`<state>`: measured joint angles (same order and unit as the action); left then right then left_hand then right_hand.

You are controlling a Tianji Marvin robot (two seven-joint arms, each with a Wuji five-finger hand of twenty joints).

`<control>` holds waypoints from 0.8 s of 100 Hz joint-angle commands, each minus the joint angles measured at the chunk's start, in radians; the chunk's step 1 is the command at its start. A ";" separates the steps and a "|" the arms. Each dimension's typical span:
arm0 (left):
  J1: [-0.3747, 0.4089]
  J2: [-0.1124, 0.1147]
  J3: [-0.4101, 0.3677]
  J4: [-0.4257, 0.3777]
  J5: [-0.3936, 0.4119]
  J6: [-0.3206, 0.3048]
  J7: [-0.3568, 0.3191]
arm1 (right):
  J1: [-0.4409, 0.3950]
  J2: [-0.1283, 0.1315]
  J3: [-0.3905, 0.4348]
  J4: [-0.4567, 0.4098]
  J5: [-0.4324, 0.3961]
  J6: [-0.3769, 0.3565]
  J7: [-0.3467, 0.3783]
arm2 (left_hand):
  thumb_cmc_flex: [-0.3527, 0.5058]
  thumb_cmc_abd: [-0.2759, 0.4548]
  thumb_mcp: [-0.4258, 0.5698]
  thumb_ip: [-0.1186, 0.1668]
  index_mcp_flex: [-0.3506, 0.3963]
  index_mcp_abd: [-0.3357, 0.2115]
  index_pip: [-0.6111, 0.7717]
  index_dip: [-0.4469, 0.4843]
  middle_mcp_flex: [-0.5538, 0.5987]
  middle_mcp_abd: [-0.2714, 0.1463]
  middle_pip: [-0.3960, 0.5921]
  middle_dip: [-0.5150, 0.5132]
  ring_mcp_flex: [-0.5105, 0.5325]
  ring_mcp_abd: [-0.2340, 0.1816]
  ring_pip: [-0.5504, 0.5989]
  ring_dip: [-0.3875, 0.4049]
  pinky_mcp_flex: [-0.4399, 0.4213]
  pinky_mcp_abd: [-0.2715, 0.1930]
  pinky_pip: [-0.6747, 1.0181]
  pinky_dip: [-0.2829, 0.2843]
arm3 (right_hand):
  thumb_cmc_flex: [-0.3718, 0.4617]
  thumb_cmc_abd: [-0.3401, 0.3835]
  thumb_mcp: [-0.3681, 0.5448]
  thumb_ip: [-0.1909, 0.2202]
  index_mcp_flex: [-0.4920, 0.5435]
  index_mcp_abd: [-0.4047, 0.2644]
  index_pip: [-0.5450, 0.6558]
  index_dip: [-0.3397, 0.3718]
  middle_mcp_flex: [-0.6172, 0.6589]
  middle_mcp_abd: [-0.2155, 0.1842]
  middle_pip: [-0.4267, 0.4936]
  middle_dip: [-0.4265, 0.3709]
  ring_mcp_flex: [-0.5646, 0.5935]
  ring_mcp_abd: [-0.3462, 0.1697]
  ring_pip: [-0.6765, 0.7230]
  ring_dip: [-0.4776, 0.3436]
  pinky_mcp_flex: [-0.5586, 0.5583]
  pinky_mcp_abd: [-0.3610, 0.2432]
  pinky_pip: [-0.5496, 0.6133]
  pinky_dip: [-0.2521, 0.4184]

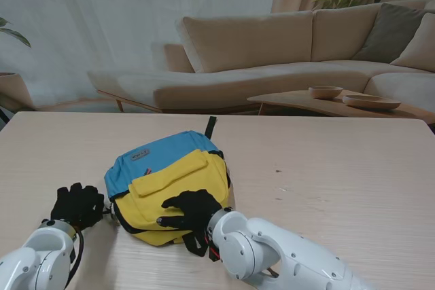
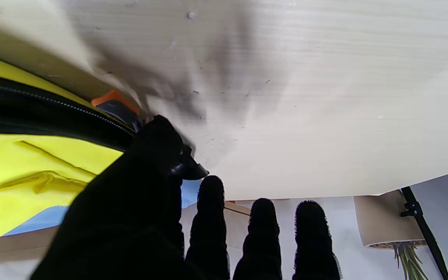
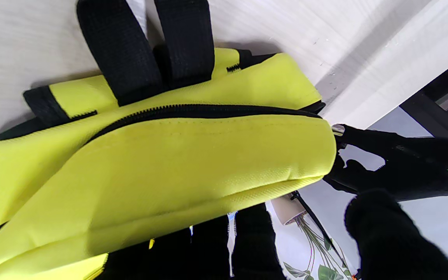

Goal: Pack books into the school bag then zip close the school bag

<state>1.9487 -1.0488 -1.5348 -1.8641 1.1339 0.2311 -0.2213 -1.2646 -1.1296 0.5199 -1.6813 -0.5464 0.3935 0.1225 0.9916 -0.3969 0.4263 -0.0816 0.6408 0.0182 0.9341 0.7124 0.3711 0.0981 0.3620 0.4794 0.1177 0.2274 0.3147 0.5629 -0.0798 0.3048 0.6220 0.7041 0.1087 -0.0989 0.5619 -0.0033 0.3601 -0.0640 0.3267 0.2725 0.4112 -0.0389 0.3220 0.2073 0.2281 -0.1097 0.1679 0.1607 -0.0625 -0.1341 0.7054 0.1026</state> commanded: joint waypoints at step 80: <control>0.154 -0.020 -0.032 -0.192 0.010 0.013 -0.005 | 0.081 -0.048 -0.093 0.088 0.078 0.068 0.016 | 0.044 0.096 -0.114 0.014 -0.003 0.013 0.092 0.130 0.159 0.033 0.118 0.096 0.110 0.066 0.073 0.042 -0.012 0.043 0.105 0.008 | 0.068 0.054 0.009 0.157 0.055 0.011 0.022 0.004 0.057 0.035 0.021 0.008 0.080 -0.006 0.038 0.019 0.061 0.119 0.124 0.066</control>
<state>2.0821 -1.0603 -1.5670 -2.0245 1.1439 0.2427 -0.2079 -1.1799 -1.1683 0.4399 -1.6246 -0.4849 0.4475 0.1036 0.9957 -0.3537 0.3490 -0.0815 0.6210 0.0403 0.9593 0.7967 0.5127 0.1231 0.4592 0.5620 0.2115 0.2662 0.3682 0.5881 -0.0789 0.3206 0.6840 0.7041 0.2357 -0.0625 0.5618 0.1546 0.3856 -0.0642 0.3551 0.2881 0.4228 -0.0359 0.3475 0.2173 0.2573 -0.1233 0.1874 0.1638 -0.0591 -0.1919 0.7820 0.1437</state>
